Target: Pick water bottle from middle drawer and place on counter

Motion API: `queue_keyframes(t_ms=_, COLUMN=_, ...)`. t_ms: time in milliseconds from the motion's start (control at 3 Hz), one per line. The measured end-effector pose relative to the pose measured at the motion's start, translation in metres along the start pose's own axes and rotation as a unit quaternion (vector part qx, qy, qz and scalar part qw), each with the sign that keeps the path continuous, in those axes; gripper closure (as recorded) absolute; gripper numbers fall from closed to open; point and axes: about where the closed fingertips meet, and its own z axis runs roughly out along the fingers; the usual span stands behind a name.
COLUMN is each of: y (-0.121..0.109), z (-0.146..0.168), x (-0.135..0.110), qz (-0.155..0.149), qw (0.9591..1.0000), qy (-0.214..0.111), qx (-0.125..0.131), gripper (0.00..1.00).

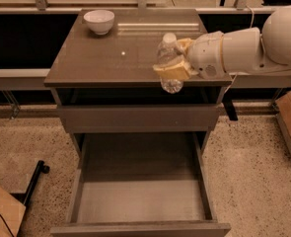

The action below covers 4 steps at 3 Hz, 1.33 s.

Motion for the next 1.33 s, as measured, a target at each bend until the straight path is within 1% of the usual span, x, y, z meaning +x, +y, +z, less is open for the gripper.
queue_keyframes(t_ms=333, y=-0.034, z=-0.001, x=-0.018, qz=-0.011, qw=0.9984, qy=-0.044, qx=0.034, gripper=1.00)
queue_keyframes(t_ms=667, y=-0.083, z=0.011, x=-0.030, qz=-0.018, qw=0.9944, qy=-0.071, qx=0.075, gripper=1.00)
queue_keyframes(t_ms=1000, y=-0.119, z=0.027, x=-0.021, qz=0.002, qw=0.9916, qy=-0.064, qx=0.112, gripper=1.00)
queue_keyframes(t_ms=1333, y=-0.118, z=0.028, x=-0.021, qz=0.003, qw=0.9916, qy=-0.065, qx=0.112, gripper=1.00)
